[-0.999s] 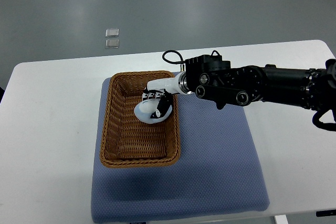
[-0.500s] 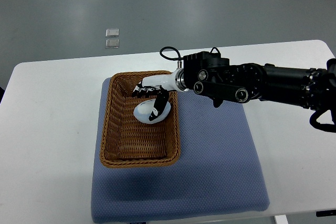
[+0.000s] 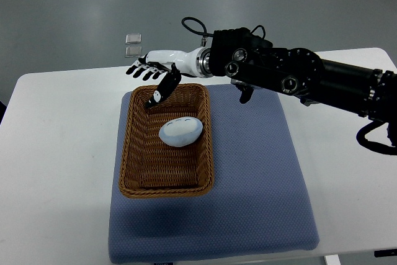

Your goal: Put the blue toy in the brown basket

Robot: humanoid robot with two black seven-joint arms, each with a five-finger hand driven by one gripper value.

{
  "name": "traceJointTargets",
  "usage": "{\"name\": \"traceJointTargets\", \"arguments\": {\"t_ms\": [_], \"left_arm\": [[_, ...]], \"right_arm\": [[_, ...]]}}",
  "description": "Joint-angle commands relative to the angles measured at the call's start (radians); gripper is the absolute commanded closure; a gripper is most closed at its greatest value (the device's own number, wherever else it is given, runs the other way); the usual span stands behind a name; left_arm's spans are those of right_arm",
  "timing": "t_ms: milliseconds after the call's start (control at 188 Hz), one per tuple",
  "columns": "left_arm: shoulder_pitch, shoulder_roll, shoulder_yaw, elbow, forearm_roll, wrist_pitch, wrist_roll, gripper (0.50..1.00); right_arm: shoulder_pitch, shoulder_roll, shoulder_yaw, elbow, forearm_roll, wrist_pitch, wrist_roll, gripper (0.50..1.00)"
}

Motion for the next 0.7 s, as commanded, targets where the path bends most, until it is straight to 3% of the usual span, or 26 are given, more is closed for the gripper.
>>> {"name": "traceJointTargets", "arguments": {"t_ms": [0,159,319,521,696], "left_arm": [[0.000,0.000,0.000,-0.001,0.000,0.000,-0.001,0.500],[0.001,0.000,0.002,-0.006,0.002,0.000,-0.001,0.500],[0.000,0.000,0.002,-0.009,0.002,0.000,-0.001,0.500],[0.000,0.000,0.002,-0.007,0.002,0.000,-0.001,0.500],[0.000,0.000,0.002,-0.009,0.002,0.000,-0.001,0.500]], "right_arm": [[-0.100,-0.058,0.168,-0.002,0.041,-0.003,0.035,0.642],[-0.330,-0.069,0.520,-0.003,0.175,-0.021,0.119,0.642],[-0.513,-0.044,0.767,-0.003,0.326,-0.021,0.153,0.642],[-0.648,-0.011,0.908,-0.009,0.363,-0.017,0.221,0.642],[-0.688,-0.009,0.922,-0.019,0.363,-0.015,0.233,0.642]]}}
